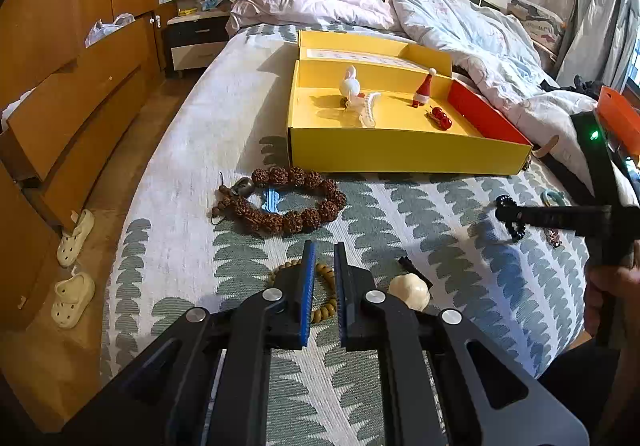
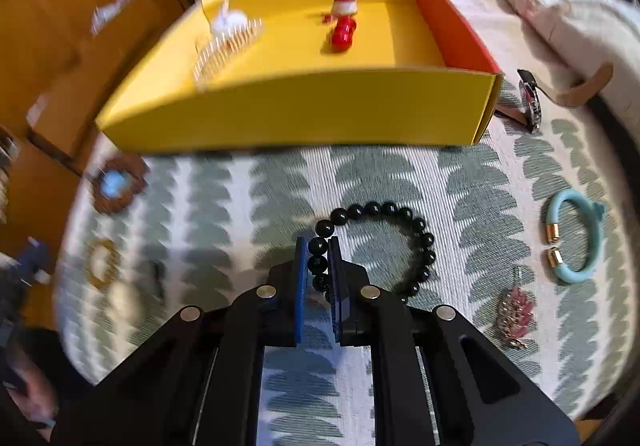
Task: Organize jewelry
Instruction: 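Carry the black bead bracelet into the yellow box with the right tool and open it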
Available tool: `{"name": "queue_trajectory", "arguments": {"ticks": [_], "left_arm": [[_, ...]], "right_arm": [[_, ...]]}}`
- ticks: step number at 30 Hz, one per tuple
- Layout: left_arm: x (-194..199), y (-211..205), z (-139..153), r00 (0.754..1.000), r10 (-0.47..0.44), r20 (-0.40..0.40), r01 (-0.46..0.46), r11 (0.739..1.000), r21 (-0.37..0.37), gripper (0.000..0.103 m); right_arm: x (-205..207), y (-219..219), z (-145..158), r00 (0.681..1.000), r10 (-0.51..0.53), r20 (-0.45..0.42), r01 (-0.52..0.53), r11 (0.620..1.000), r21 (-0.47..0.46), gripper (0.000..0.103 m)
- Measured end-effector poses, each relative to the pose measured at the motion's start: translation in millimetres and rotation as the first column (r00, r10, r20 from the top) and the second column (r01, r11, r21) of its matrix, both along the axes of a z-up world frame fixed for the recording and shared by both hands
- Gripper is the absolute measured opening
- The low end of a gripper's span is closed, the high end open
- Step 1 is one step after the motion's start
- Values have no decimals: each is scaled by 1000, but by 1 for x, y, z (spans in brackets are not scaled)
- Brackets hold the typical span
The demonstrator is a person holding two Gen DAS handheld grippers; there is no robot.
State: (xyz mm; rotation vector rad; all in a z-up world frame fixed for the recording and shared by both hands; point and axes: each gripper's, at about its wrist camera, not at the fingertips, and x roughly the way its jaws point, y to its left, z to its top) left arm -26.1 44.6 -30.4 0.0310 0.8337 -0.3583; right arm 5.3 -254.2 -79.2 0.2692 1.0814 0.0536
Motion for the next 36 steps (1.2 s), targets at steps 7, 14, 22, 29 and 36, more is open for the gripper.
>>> {"name": "queue_trajectory", "arguments": {"ticks": [7,14,22,29,36], "left_arm": [[0,1,3,1000,4,5,-4,1000,-7,9],[2,-2,6,1000,15,16,-15,1000,3,9],[15,-10,17,999,35,32,-35,999,9,9],[43,-26,41,1000,25,17,-24,999,-38,9],[86,-53,54,1000,-3,-15,2,999,-49,9]], "right_arm": [[-5,-12,21,998,-34,61,32,999,44,11],[-15,3,55,989,-14,150,19,999,-28,11],[-5,11,92,976,-2,217,12,999,-41,11],[27,8,116,971,10,239,0,999,-44,11],[70,-3,120,974,8,226,6,998,-64,11]]}}
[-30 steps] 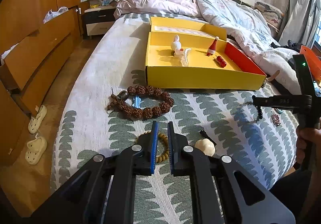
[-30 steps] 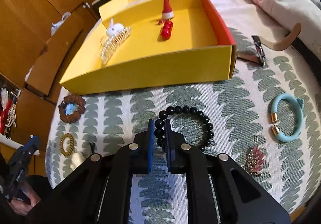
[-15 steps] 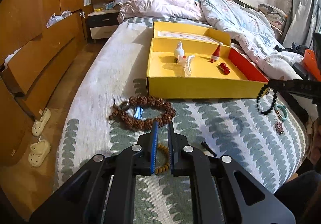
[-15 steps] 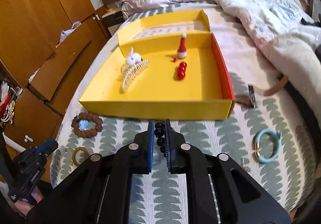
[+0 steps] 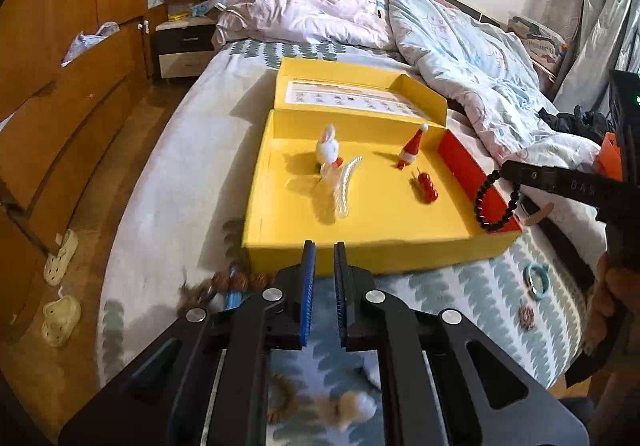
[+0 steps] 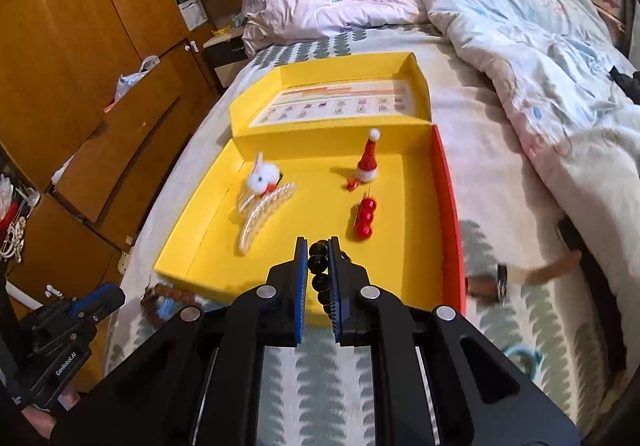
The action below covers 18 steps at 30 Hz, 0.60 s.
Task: Organize jewelry
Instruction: 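Carry the black bead bracelet into the yellow box with the right tool and open it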
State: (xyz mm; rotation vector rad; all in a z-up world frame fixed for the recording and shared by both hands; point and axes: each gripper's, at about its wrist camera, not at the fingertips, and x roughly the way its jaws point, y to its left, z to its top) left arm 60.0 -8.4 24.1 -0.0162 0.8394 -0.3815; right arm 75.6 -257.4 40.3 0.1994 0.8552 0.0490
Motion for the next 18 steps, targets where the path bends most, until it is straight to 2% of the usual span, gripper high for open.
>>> {"name": "queue_trajectory", "arguments": {"ticks": [10,18], "left_arm": [[70,-68,-3,992,-108,-62,108,994,6,9],[117,-117,-34,973,-150,-174,150,989,-10,9]], "right_arm": [[60,-24,-16,998,-36,-45,34,999,-30,11],[87,-50,-40,990,-111,-83,102,990,-102,11]]}}
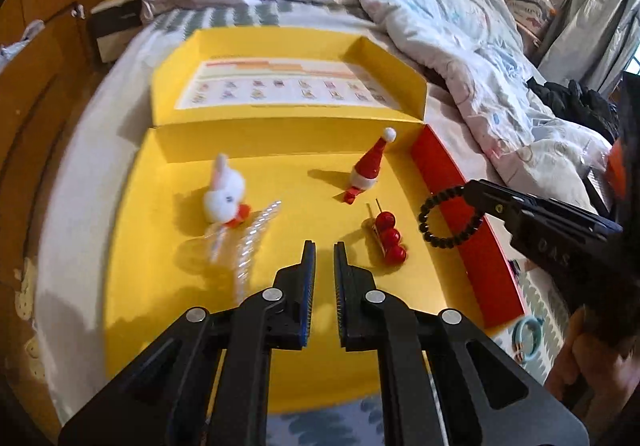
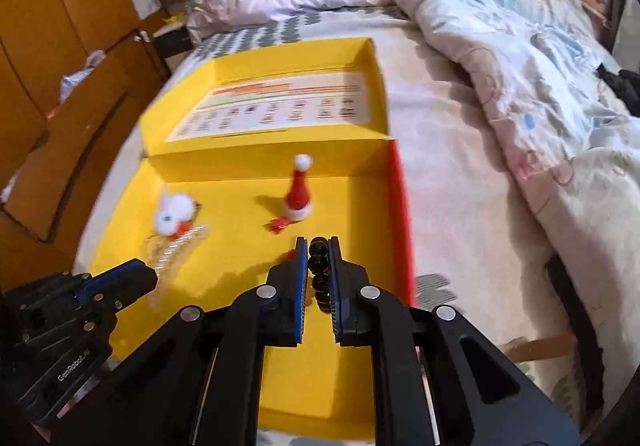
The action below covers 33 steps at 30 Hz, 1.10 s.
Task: Organize jewelry
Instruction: 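Carry the black bead bracelet into the yellow box with the right tool and open it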
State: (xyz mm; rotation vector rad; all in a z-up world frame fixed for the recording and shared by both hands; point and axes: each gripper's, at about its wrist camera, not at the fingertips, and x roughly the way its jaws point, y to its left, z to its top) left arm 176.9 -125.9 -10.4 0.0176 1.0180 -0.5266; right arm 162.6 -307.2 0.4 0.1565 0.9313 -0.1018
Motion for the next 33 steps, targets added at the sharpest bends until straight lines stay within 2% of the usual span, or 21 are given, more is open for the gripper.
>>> {"name": "queue_trajectory", "arguments": {"ticks": [3,6,13,17,27,29,30,33], "left_arm": [[9,-8,-14,999,-17,-52,16,1000,-13,9],[16,-17,-29,996,-28,-91,28,1000,6,9],[27,-11,-57,985,7,-170,3,998,55,10],[33,-9,-66,980,15,-197,-3,998,60,10],[40,-9,-64,979,22,-204,-10,998,60,10],[42,-8,-62,978,26,-209,-15,998,54,12],[43,-6,-61,977,28,-211,-18,999,47,16],[44,-2,-53,978,26,-206,-21,999,27,28]], "right_arm": [[7,-2,-6,1000,-16,-6,16,999,-49,11],[16,1,-17,999,-9,-32,7,998,-67,12],[31,16,-45,995,29,-93,-33,998,-46,12],[33,17,-51,994,20,-104,-25,998,-52,12],[33,5,-56,995,8,-102,-9,1000,-15,12],[32,5,-54,996,11,-92,-11,1000,-2,13],[31,5,-52,996,16,-83,-16,1000,2,17],[30,6,-49,997,24,-78,-23,1000,4,17]]}}
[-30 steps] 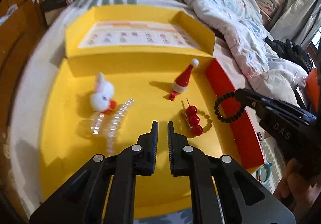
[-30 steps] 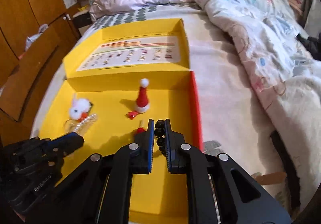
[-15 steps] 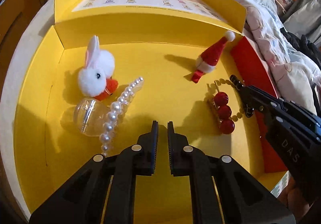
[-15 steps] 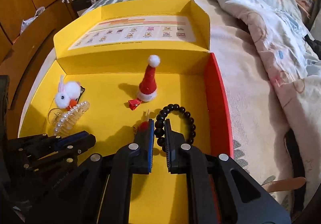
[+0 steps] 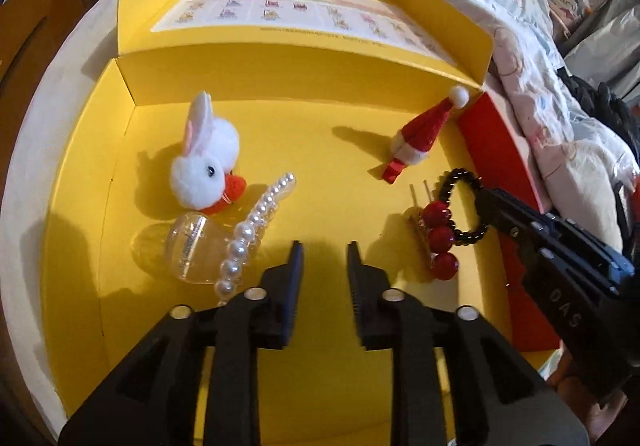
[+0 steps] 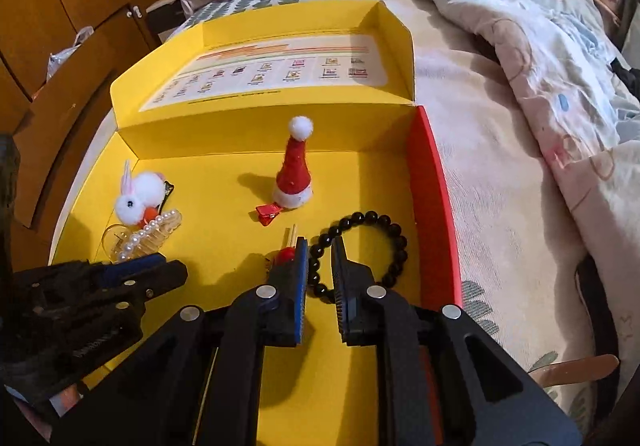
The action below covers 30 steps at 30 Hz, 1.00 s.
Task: Organize jewelry
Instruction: 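Carry the black bead bracelet into the yellow box with the right tool and open it, then move both tools toward the white ornament and the light blue bangle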
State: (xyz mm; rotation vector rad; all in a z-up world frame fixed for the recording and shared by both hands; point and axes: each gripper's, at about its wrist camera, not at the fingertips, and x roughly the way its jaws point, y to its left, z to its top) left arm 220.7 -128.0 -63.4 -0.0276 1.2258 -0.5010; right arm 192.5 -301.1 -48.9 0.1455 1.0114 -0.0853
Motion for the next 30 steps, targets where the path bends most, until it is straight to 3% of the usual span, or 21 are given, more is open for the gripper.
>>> {"name": "queue_trajectory", "arguments": {"ticks": [11,16,21,25,30], "left_arm": [[-9,11,22,999,-14,32,15,1000,-19,36],[-50,47,67,987,-54,152,60,997,-38,54],[-123,106,102,945,-45,324,49,999,-2,60],[-158,142,93,939,11,343,-17,1000,14,63],[-168,165,63,949,71,307,-83,996,26,63]], "right_arm": [[-8,1,16,999,7,42,-8,999,32,18],[-22,19,32,996,51,77,-53,998,23,18],[-51,44,54,985,116,132,-117,993,0,19],[-82,58,57,977,157,141,-158,987,-5,19],[-127,55,61,972,161,172,-161,987,-9,19]]}}
